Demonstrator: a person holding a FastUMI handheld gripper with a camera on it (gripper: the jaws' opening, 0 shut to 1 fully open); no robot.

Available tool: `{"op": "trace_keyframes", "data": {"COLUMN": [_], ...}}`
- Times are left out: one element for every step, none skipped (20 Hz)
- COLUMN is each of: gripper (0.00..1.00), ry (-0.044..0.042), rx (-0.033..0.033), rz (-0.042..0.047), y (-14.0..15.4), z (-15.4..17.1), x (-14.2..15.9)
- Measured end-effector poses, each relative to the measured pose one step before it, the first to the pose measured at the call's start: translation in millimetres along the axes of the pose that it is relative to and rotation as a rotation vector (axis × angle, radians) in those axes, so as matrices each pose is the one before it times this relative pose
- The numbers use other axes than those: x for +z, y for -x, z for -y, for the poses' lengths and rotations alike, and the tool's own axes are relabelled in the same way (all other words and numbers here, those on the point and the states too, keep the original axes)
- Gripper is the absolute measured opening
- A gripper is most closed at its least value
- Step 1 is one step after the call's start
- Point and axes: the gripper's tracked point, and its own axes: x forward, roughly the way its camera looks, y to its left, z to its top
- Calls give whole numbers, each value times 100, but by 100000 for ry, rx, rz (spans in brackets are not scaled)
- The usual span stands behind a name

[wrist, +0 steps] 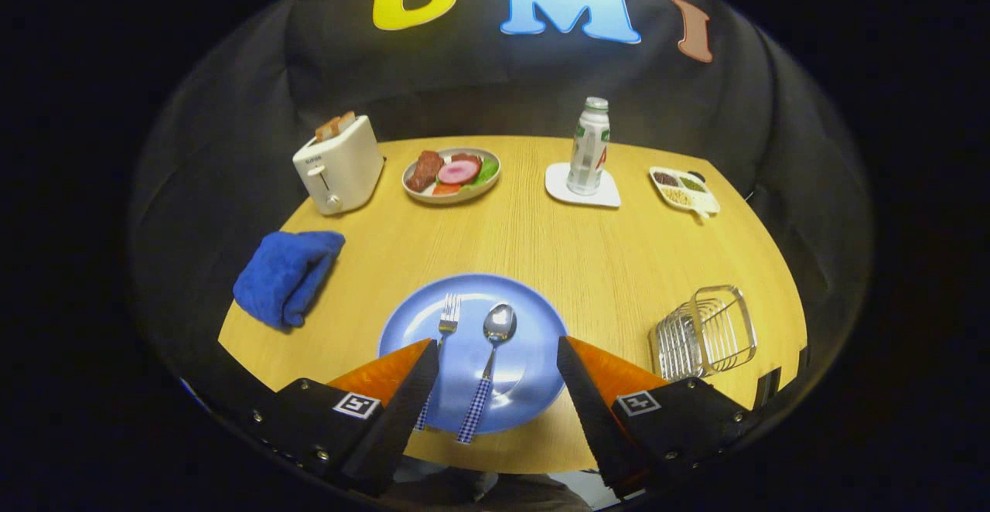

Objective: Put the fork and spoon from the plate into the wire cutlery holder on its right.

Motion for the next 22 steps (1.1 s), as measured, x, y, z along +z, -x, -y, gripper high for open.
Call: {"op": "trace_keyframes", "data": {"gripper": [95, 95, 95, 95, 95, 95, 92, 90, 90, 90, 87, 86, 86, 85, 85, 79, 79, 64, 56, 45, 35, 21], "ry": [-970, -648, -440, -153, 230, 420, 570, 542, 60, -646, -761, -676, -701, -741, -697, 150, 296, -742, -589, -539, -569, 881], "rx": [-486, -213, -466, -151, -43, 500, -102, -427, -705, -293, -338, -522, 45, 1036, 655, -189, 216, 1283, 725, 1081, -306, -852], "rz": [-4250, -3961, -4283, -4415, -3115, -3347, -3177, -2122, -2462, -3097, -2249, -2117, -1990, -2172, -3663, -2378, -4589, -5471, -5092, -3537, -909, -1249], "y": [-719, -376, -418, -461, -283, -350, -312, -319, -328, -202, -404, -221, -200, -54, -288, -242, -224, -496, -218, -264, 20, 85], "z": [-34, -79, -112, -115, -100, -209, -178, 43, -2, -3, 16, 77, -41, -180, -223, 15, -144, -297, -178, -301, 10, 134], "x": [-938, -740, -940, -728, -512, -406, -494, -94, -347, -335, -184, -92, -86, 14, -431, -61, -363, -701, -525, -302, 76, 69]}}
